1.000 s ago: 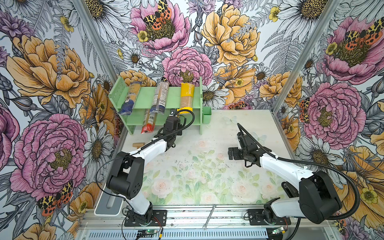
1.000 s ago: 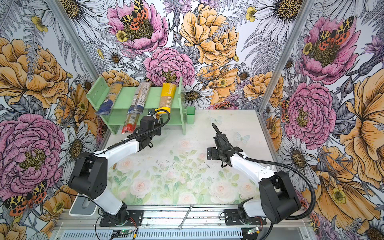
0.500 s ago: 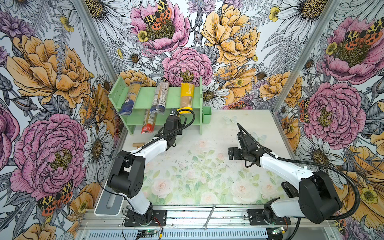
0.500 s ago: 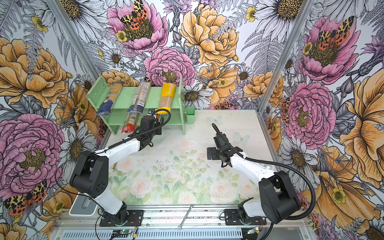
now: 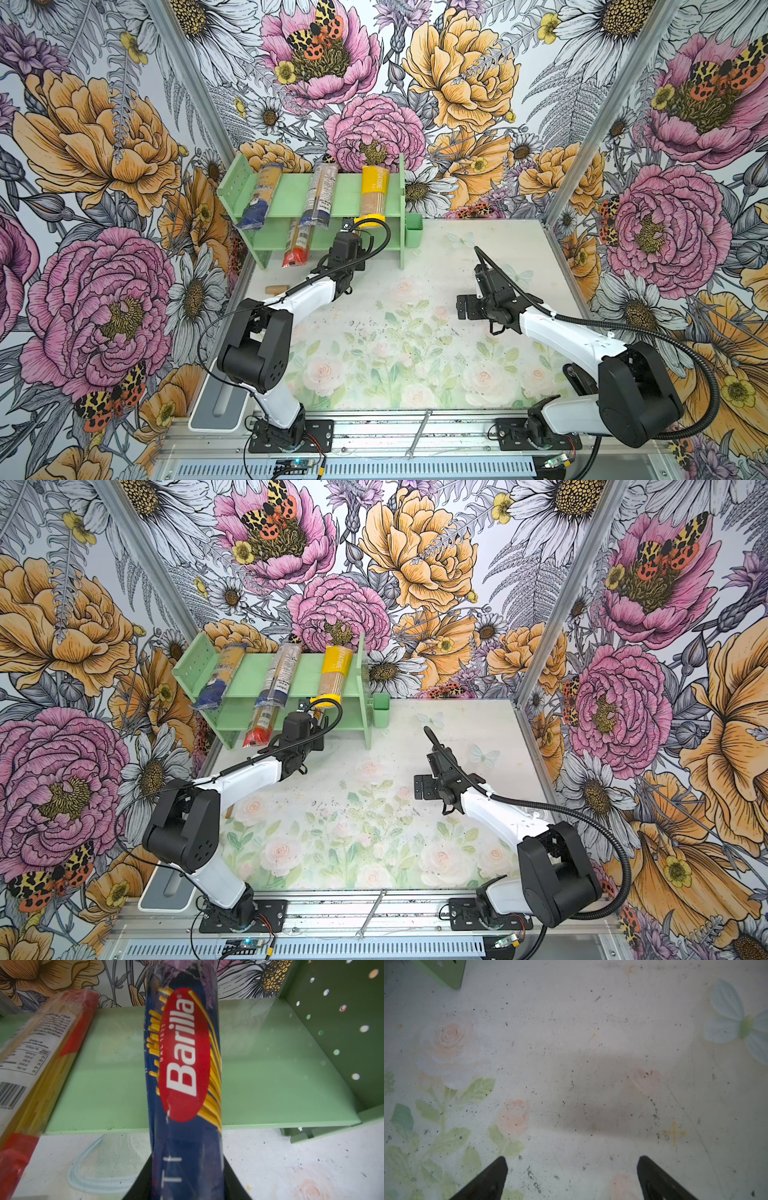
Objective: Place and organize the pasta boxes and bags onto the shelf
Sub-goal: 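Hold the Barilla box in front of the lower tier beside the red-and-white bag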
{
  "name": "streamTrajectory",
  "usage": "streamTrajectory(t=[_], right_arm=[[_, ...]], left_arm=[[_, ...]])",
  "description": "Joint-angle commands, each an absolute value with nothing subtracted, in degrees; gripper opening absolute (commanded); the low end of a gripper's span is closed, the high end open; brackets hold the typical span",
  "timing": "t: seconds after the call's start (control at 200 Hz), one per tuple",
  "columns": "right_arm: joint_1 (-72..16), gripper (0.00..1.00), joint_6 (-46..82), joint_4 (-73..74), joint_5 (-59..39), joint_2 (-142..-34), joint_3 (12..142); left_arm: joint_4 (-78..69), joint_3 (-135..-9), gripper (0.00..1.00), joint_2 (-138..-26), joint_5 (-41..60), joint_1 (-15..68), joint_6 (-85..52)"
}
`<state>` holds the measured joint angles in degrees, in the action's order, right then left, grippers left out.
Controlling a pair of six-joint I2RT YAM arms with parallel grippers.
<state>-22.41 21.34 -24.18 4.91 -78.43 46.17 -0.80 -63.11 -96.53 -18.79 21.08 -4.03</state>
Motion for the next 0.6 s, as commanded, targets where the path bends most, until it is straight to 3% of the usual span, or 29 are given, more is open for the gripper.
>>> streamTrajectory(t=[0.0,0.595], right_arm=[[-22.1,1.0,21.0,-24.5,6.5,-77.5,46.1],[-22.1,1.0,21.0,-25.3,7.0,-75.5,46.1]], left_arm=[[-11.4,-66.1,0.18,-94.7,-20.4,20.5,-2.9],[-11.2,-65.8,0.26,-94.8,-20.3,20.6,-3.2]])
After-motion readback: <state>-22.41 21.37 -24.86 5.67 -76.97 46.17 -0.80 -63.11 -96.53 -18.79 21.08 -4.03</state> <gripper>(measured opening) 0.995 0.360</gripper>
